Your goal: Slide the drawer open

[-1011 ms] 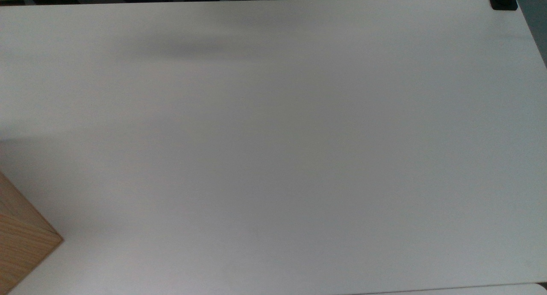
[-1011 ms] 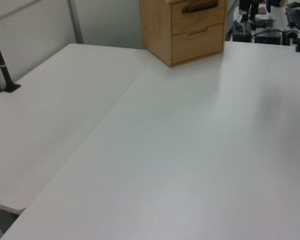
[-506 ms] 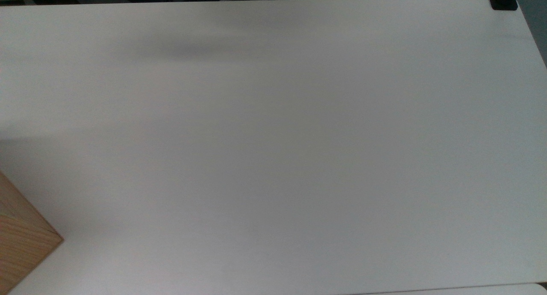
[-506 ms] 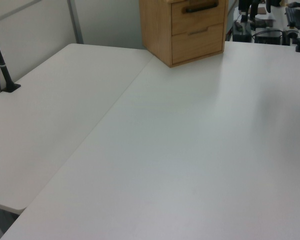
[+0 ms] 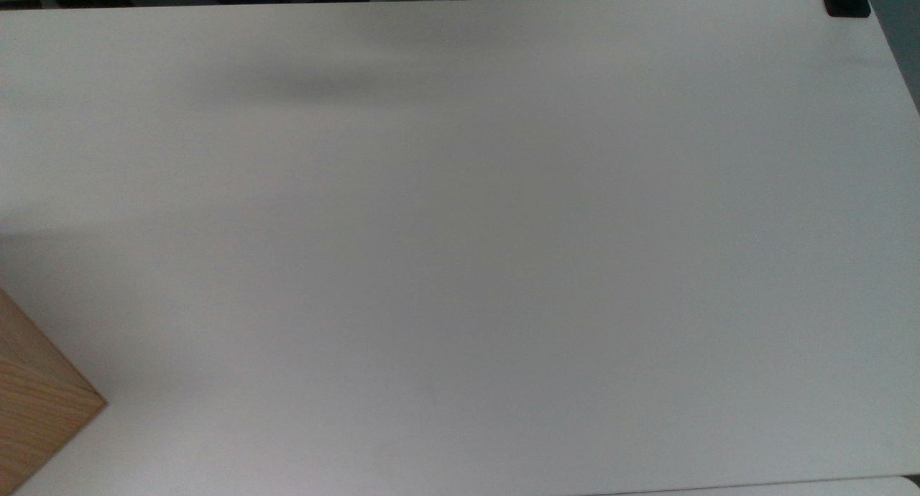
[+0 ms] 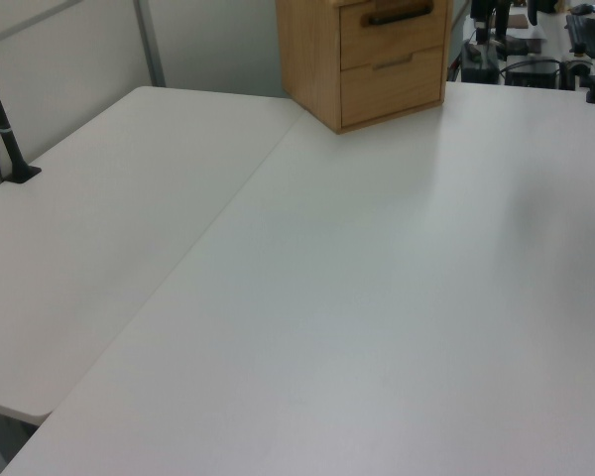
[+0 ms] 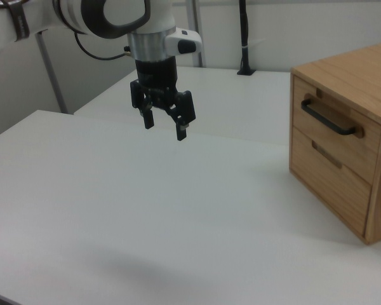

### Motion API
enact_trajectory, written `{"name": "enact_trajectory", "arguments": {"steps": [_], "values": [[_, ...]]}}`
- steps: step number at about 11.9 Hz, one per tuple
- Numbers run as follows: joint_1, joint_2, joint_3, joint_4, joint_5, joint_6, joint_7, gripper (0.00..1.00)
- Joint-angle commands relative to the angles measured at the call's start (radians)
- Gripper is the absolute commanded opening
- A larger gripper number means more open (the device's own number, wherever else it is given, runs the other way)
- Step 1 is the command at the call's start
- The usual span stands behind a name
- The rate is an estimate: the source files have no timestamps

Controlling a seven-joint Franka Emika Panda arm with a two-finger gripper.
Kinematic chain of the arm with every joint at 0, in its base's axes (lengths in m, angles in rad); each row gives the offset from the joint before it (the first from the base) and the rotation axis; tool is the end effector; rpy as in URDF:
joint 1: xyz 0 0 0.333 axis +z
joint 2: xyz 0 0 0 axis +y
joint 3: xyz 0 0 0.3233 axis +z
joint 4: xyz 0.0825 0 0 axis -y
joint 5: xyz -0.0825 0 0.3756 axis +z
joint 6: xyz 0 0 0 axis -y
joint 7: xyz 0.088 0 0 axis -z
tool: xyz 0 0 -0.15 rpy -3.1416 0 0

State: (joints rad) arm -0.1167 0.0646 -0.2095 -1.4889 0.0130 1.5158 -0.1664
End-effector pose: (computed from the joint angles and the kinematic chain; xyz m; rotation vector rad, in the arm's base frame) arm 0.5316 -0.1738 0.5868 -3.1228 0.2490 0.0553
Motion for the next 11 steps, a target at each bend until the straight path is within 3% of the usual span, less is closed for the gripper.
{"name": "enact_trajectory", "arguments": {"steps": [1,3,6,8,11], "values": [[-0.001,0.004,-0.008,0.002,-0.007,0.120,-0.155,1.00],[0.003,0.004,-0.004,0.006,-0.019,0.153,-0.255,1.00],[0.006,0.017,-0.001,0.002,-0.030,0.331,-0.553,1.00],[0.002,0.027,-0.001,-0.002,-0.044,0.408,-0.674,1.00],[0.002,0.092,-0.002,-0.004,-0.053,0.588,-0.735,1.00]]}}
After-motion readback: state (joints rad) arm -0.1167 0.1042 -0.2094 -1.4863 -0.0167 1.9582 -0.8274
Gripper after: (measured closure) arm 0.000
